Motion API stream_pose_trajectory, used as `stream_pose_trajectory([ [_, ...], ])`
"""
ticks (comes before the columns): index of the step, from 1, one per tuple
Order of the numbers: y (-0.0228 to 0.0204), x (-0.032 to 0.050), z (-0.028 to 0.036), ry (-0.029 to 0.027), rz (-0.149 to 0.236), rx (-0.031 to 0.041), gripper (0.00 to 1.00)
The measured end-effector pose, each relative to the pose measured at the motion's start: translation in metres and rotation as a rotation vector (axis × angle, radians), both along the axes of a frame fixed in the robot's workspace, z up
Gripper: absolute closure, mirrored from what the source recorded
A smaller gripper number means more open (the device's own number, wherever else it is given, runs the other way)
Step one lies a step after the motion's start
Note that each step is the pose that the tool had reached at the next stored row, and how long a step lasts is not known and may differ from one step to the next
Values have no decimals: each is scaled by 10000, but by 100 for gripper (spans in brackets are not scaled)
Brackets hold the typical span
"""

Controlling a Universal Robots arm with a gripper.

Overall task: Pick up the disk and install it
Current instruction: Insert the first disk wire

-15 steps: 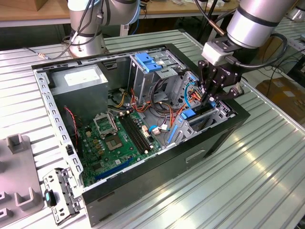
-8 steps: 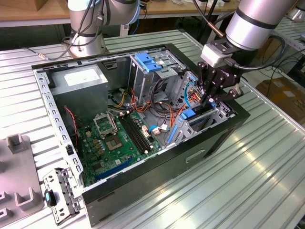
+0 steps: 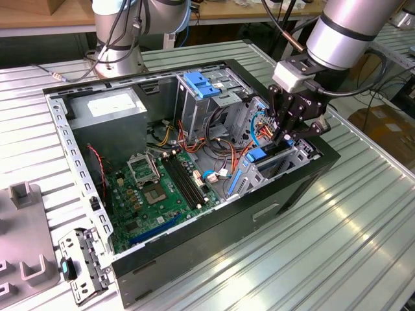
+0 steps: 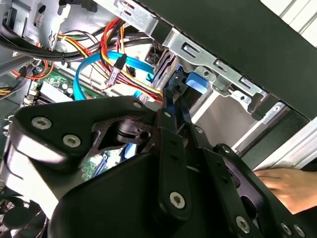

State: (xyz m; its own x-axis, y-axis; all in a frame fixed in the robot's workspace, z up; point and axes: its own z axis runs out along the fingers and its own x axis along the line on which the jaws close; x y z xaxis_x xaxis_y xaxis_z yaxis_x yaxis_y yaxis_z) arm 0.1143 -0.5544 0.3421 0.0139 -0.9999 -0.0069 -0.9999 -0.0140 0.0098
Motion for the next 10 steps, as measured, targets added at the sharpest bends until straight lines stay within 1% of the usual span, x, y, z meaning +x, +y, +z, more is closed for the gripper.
stream_pose_trajectory([
  [1,0,0,16,-3,1,-5,76],
  [3,0,0,32,-11,0,-1,76],
  [5,0,0,62,-26,1,-2,76],
  [6,0,0,62,-26,0,-2,76],
  [7,0,0,63,-26,0,-3,77],
  [8,0,0,64,-26,0,-4,84],
  [9,0,0,64,-26,1,-3,84],
  [10,0,0,64,-26,0,-4,89],
])
